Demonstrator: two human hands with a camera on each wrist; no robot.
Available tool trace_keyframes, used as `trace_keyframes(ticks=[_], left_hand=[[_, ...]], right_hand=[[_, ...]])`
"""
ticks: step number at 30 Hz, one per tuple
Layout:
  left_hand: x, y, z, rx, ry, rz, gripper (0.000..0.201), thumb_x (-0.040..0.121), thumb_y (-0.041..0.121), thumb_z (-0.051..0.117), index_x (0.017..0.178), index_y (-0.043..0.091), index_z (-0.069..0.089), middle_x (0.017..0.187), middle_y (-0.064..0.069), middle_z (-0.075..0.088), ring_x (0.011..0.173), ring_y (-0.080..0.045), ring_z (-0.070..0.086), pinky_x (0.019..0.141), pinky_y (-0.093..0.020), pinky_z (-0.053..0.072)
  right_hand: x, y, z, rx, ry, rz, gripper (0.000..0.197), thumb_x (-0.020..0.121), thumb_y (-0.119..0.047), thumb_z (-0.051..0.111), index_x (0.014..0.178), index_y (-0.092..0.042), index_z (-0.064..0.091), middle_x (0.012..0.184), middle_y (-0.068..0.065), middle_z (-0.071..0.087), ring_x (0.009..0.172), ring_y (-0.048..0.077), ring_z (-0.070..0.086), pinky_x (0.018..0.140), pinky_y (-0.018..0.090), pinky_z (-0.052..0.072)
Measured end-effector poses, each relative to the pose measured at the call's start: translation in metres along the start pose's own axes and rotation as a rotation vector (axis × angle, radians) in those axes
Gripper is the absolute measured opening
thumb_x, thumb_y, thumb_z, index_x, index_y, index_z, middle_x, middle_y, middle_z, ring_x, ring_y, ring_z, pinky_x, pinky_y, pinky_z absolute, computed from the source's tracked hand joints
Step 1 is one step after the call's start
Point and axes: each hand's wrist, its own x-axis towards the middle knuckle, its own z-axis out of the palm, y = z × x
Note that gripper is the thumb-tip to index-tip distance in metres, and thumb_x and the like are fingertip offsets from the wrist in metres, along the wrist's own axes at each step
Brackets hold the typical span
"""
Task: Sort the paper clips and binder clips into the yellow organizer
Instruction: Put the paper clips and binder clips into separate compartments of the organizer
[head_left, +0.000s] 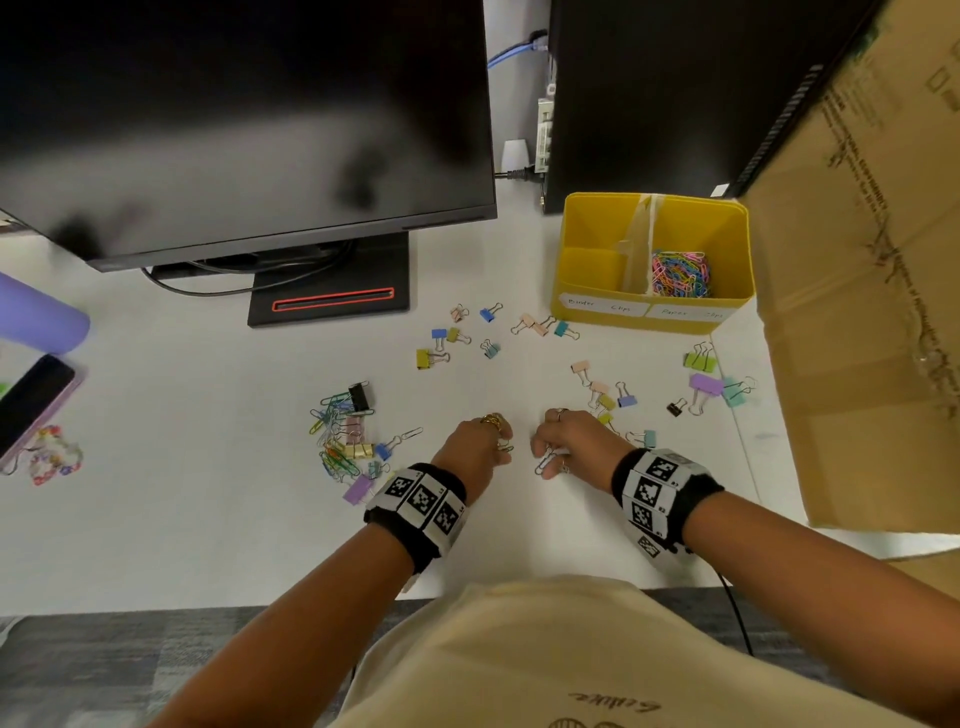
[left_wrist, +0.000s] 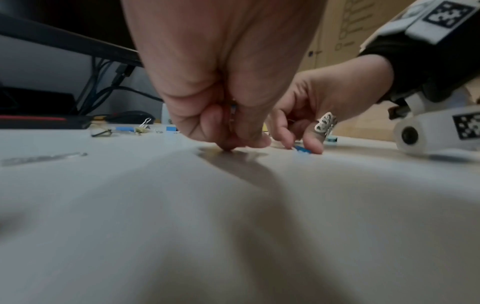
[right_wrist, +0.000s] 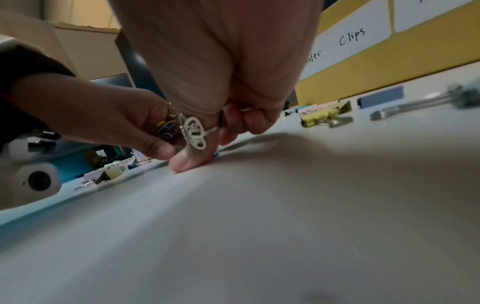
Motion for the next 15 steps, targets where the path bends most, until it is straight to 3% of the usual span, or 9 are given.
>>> trace_keyframes(ticks=[3, 6, 8, 11, 13, 15], left_hand=[[-0.001, -0.002, 0.001, -0.047, 0.06, 0.031, 0.025, 0.091, -0.006, 0.043, 0.109, -0.003, 0.06, 0.115, -0.019, 0.061, 0.105, -0.028, 0.059, 0.067, -0.007, 0.036], [-0.002, -0.002, 0.0, -0.166, 0.041, 0.035, 0.023, 0.095, 0.006, 0.043, 0.107, -0.003, 0.061, 0.117, -0.017, 0.062, 0.095, -0.02, 0.052, 0.072, -0.009, 0.03], [-0.002, -0.003, -0.002, -0.2, 0.011, 0.017, 0.024, 0.096, 0.007, 0.041, 0.108, -0.003, 0.06, 0.118, -0.016, 0.062, 0.093, -0.014, 0.047, 0.072, -0.009, 0.03], [-0.001, -0.005, -0.003, -0.191, -0.067, -0.026, 0.025, 0.096, 0.006, 0.039, 0.109, -0.002, 0.059, 0.121, -0.015, 0.06, 0.101, -0.021, 0.052, 0.081, -0.01, 0.031], [0.003, -0.001, -0.005, -0.165, -0.152, -0.052, 0.024, 0.095, 0.005, 0.039, 0.108, 0.001, 0.059, 0.114, -0.016, 0.061, 0.097, -0.02, 0.052, 0.083, -0.016, 0.037], [0.006, 0.013, -0.014, -0.198, -0.224, -0.06, 0.018, 0.096, 0.006, 0.041, 0.105, 0.006, 0.056, 0.09, -0.01, 0.058, 0.079, -0.014, 0.051, 0.069, -0.014, 0.042]], right_hand=[[0.005, -0.004, 0.0, -0.084, -0.019, 0.012, 0.014, 0.083, 0.001, 0.055, 0.091, -0.004, 0.065, 0.067, -0.017, 0.038, 0.08, 0.014, 0.049, 0.082, 0.032, 0.049], [0.002, -0.007, 0.002, -0.046, -0.03, 0.047, 0.019, 0.086, 0.004, 0.047, 0.092, -0.005, 0.064, 0.067, -0.017, 0.038, 0.087, 0.024, 0.057, 0.085, 0.037, 0.049], [-0.002, -0.01, 0.004, -0.083, -0.021, 0.055, 0.022, 0.087, 0.004, 0.044, 0.097, -0.005, 0.062, 0.073, -0.01, 0.043, 0.097, 0.029, 0.057, 0.085, 0.034, 0.048], [-0.005, -0.011, 0.008, -0.112, -0.016, 0.071, 0.024, 0.086, 0.006, 0.042, 0.103, -0.002, 0.057, 0.099, 0.011, 0.058, 0.101, 0.03, 0.058, 0.085, 0.033, 0.045], [-0.008, -0.007, 0.011, -0.128, -0.029, 0.067, 0.029, 0.081, 0.011, 0.04, 0.105, 0.0, 0.053, 0.109, 0.018, 0.059, 0.102, 0.029, 0.059, 0.085, 0.033, 0.044], [-0.011, 0.0, 0.006, -0.081, 0.0, 0.085, 0.038, 0.078, 0.015, 0.038, 0.109, -0.001, 0.053, 0.112, 0.018, 0.059, 0.104, 0.028, 0.057, 0.088, 0.032, 0.042]])
